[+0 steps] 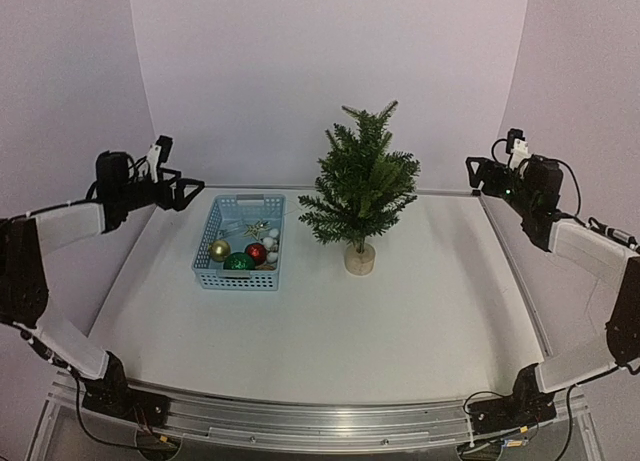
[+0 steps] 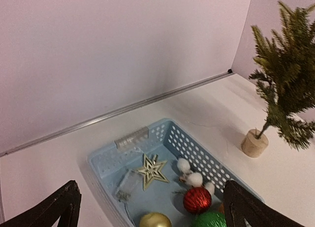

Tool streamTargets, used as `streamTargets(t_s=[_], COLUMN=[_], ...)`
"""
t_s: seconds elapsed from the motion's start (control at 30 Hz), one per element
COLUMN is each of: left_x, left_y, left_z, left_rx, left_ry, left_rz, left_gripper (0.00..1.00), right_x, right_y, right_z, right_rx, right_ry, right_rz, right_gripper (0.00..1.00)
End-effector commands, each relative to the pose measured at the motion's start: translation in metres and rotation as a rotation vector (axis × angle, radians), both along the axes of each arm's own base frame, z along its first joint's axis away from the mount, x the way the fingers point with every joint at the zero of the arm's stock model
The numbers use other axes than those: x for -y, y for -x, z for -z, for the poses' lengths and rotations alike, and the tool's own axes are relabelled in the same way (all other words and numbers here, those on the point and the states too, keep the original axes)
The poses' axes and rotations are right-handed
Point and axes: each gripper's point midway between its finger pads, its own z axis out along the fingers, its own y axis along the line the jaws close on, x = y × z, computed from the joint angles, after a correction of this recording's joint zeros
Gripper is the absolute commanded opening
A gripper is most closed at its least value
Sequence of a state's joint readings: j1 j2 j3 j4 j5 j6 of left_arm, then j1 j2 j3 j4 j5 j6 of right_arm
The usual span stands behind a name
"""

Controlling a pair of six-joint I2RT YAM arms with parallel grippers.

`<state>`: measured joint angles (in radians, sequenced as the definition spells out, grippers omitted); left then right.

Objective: Decorate the small christmas tree

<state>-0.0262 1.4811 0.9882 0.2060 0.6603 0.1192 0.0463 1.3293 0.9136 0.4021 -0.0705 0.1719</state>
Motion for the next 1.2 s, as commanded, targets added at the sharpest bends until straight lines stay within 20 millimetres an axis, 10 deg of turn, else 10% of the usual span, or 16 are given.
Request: streamTargets(t_s=[0.0, 0.2, 0.43, 0.9, 1.17], left_x=[0.026, 0.067, 0.079, 0.093, 0.104], left_y=[-0.039, -0.083, -0.144, -0.123, -0.132], left_z=[0.054, 0.068, 0.114, 0.160, 0.080], left_rx=[-0.216, -0.253, -0.481, -0.483, -0.279], left_ry=[-0.217, -0.316, -0.309, -0.410, -0.330], left_rz=[-0.002, 0.112, -0.015, 0.083, 0.101], left_gripper=[1.00, 0.99, 0.70, 0.64, 0.66], right_x=[-0.022, -0.035, -0.045, -0.055, -0.065], right_y=[0.005, 0.010, 0.020, 0.033, 0.036], right_z=[-0.024, -0.024, -0.018, -0.013, -0.007], right_rx=[0.019, -0.008, -0.034, -0.041, -0.065], right_ry=[-0.083, -0.162, -0.209, -0.234, -0.229], right_rz=[-0.120, -0.197, -0.225, -0.201, -0.220], right_gripper=[0.90, 0.88, 0.86, 0.85, 0.85])
